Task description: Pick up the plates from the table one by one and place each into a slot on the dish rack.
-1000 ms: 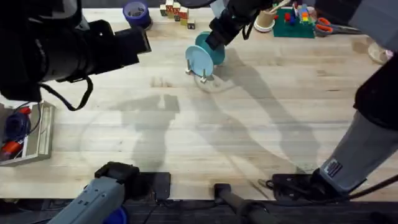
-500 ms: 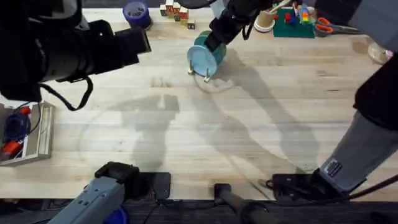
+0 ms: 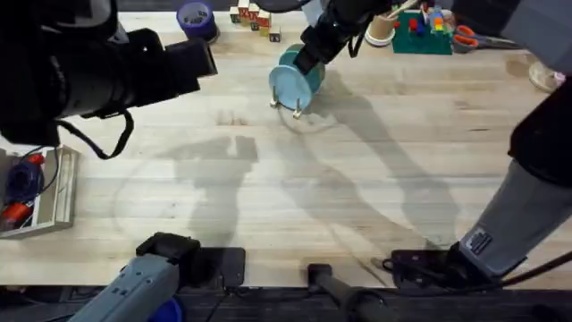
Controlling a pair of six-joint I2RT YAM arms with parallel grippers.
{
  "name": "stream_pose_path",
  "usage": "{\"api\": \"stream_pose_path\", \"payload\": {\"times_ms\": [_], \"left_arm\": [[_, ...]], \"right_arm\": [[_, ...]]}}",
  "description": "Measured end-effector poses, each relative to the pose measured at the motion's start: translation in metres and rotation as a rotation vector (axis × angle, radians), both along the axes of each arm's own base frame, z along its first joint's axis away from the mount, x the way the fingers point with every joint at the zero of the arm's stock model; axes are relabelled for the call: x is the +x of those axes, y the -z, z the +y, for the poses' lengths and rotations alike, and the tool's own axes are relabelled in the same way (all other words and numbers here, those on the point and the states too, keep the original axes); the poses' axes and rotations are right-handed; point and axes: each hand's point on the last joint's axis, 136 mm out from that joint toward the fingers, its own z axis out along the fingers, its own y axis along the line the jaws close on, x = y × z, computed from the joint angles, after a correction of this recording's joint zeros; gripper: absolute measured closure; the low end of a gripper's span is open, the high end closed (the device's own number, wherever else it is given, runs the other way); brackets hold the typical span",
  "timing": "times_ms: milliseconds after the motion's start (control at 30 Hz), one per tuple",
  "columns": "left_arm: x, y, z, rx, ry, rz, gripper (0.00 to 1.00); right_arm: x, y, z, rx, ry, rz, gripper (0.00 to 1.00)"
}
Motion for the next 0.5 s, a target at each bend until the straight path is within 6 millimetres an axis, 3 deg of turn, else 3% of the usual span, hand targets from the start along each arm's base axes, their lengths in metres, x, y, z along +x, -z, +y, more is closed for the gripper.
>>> {"api": "stream_pose_path", "payload": {"times_ms": [100,200,500], "left_arm": [[0.0,0.0,0.0,0.0,0.0,0.0,0.007],[0.0,0.0,0.0,0.0,0.0,0.0,0.007],[0.0,0.0,0.0,0.0,0.0,0.0,0.007]], "right_arm": [[-0.003,-0.004,-0.001,-0.002,0.0,0.004,0.732],[-0.003,-0.02,-0.002,0.013,0.0,-0.024,0.725],[-0.002,-0.111,-0.001,0.11,-0.002,-0.21,0.653]]}}
